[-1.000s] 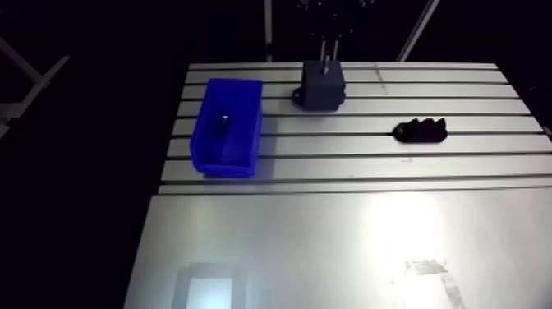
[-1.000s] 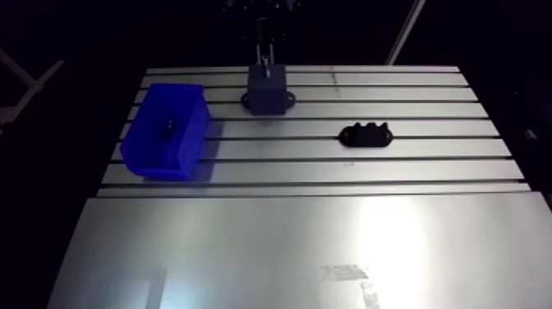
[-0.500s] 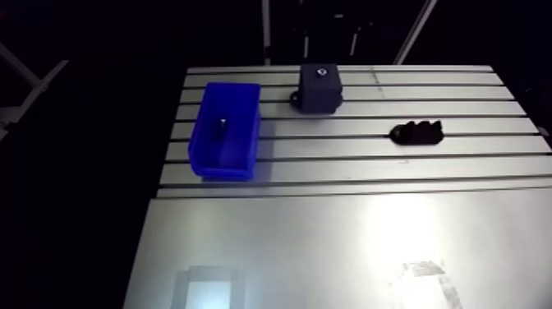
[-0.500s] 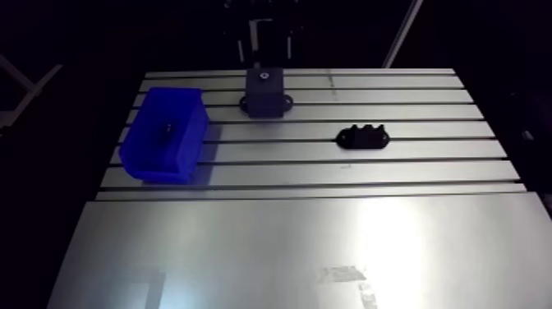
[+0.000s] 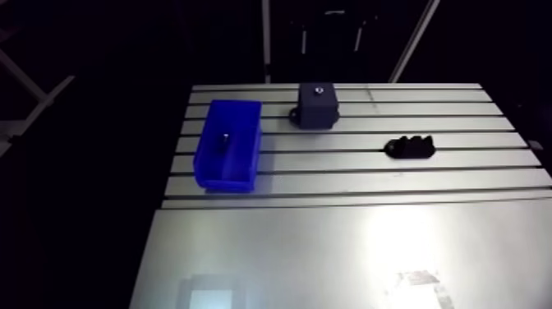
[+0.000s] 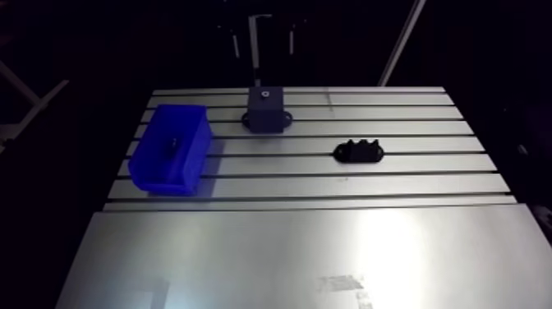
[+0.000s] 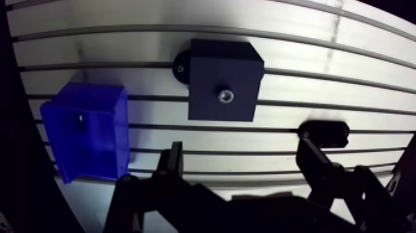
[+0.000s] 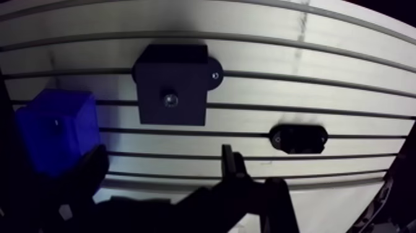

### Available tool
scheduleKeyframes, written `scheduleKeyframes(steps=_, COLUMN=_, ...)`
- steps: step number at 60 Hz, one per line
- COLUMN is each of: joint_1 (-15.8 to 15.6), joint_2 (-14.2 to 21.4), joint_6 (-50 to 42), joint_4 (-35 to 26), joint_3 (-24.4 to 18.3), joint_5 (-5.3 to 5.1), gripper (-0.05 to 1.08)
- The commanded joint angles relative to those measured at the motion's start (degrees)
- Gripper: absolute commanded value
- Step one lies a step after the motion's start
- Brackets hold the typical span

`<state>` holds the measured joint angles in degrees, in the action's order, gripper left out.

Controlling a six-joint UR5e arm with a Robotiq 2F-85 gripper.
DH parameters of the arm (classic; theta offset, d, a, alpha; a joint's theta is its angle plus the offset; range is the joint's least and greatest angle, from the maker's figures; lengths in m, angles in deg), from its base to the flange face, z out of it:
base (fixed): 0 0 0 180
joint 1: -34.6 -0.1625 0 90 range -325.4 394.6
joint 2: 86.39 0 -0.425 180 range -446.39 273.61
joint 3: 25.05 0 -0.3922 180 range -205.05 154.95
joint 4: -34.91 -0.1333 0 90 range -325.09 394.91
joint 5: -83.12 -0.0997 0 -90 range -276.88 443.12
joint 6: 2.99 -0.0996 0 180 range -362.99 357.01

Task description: Pick up the M10 bolt and insert it into the hole until fully seated.

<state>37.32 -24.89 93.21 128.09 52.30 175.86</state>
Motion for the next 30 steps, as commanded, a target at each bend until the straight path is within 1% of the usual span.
scheduleKeyframes(steps=1, joint_1=-0.3, joint_2=4.7, joint_6=0.0, joint_4=-7.1, joint_3=-2.4, joint_5=-0.06, gripper=0.00)
scheduleKeyframes(steps=2, joint_1=-0.3, joint_2=5.5, joint_6=0.0, joint_4=-7.9, joint_3=-2.4, joint_5=-0.06, gripper=0.00)
scheduleKeyframes(steps=3, joint_1=-0.3, joint_2=5.5, joint_6=0.0, joint_4=-7.9, joint_3=-2.4, joint_5=-0.06, gripper=0.00)
scheduleKeyframes(steps=4, joint_1=-0.3, joint_2=6.5, joint_6=0.0, joint_4=-8.4, joint_3=-2.4, joint_5=-0.06, gripper=0.00)
scheduleKeyframes(steps=5, joint_1=-0.3, joint_2=6.5, joint_6=0.0, joint_4=-8.4, joint_3=-2.4, joint_5=-0.06, gripper=0.00)
scheduleKeyframes(steps=6, joint_1=-0.3, joint_2=7.5, joint_6=0.0, joint_4=-8.8, joint_3=-2.3, joint_5=-0.06, gripper=0.00)
scheduleKeyframes(steps=7, joint_1=-0.3, joint_2=7.5, joint_6=0.0, joint_4=-8.8, joint_3=-2.3, joint_5=-0.06, gripper=0.00)
scheduleKeyframes(steps=8, joint_1=-0.3, joint_2=8.6, joint_6=0.0, joint_4=-9.0, joint_3=-2.2, joint_5=-0.13, gripper=0.00)
scheduleKeyframes(steps=9, joint_1=-0.3, joint_2=8.6, joint_6=0.0, joint_4=-9.0, joint_3=-2.2, joint_5=-0.13, gripper=0.00)
scheduleKeyframes(steps=10, joint_1=-0.3, joint_2=9.7, joint_6=0.0, joint_4=-9.0, joint_3=-2.0, joint_5=-0.14, gripper=0.00)
scheduleKeyframes(steps=11, joint_1=-0.3, joint_2=9.7, joint_6=0.0, joint_4=-9.0, joint_3=-2.0, joint_5=-0.14, gripper=0.00)
scheduleKeyframes(steps=12, joint_1=-0.3, joint_2=10.7, joint_6=0.0, joint_4=-9.2, joint_3=-1.9, joint_5=-0.15, gripper=0.00)
scheduleKeyframes(steps=13, joint_1=-0.3, joint_2=10.7, joint_6=0.0, joint_4=-9.2, joint_3=-1.9, joint_5=-0.15, gripper=0.00)
scheduleKeyframes(steps=14, joint_1=-0.3, joint_2=11.7, joint_6=0.1, joint_4=-9.5, joint_3=-1.8, joint_5=-0.22, gripper=0.00)
scheduleKeyframes(steps=17, joint_1=-0.4, joint_2=12.6, joint_6=0.0, joint_4=-9.8, joint_3=-1.7, joint_5=-0.23, gripper=0.00)
scheduleKeyframes(steps=19, joint_1=-0.4, joint_2=14.3, joint_6=0.1, joint_4=-10.4, joint_3=-1.5, joint_5=-0.38, gripper=0.00)
scheduleKeyframes(steps=20, joint_1=-0.4, joint_2=14.3, joint_6=0.1, joint_4=-10.4, joint_3=-1.5, joint_5=-0.38, gripper=0.00)
scheduleKeyframes(steps=21, joint_1=-0.4, joint_2=15.2, joint_6=0.1, joint_4=-10.5, joint_3=-1.2, joint_5=-0.41, gripper=0.00)
scheduleKeyframes(steps=24, joint_1=-0.4, joint_2=15.9, joint_6=0.1, joint_4=-10.6, joint_3=-1.0, joint_5=-0.48, gripper=0.00)
scheduleKeyframes(steps=25, joint_1=-0.4, joint_2=16.7, joint_6=0.1, joint_4=-10.6, joint_3=-0.6, joint_5=-0.50, gripper=0.00)
scheduleKeyframes(steps=30, joint_1=-0.4, joint_2=18.0, joint_6=0.1, joint_4=-10.6, joint_3=0.3, joint_5=-0.50, gripper=0.00)
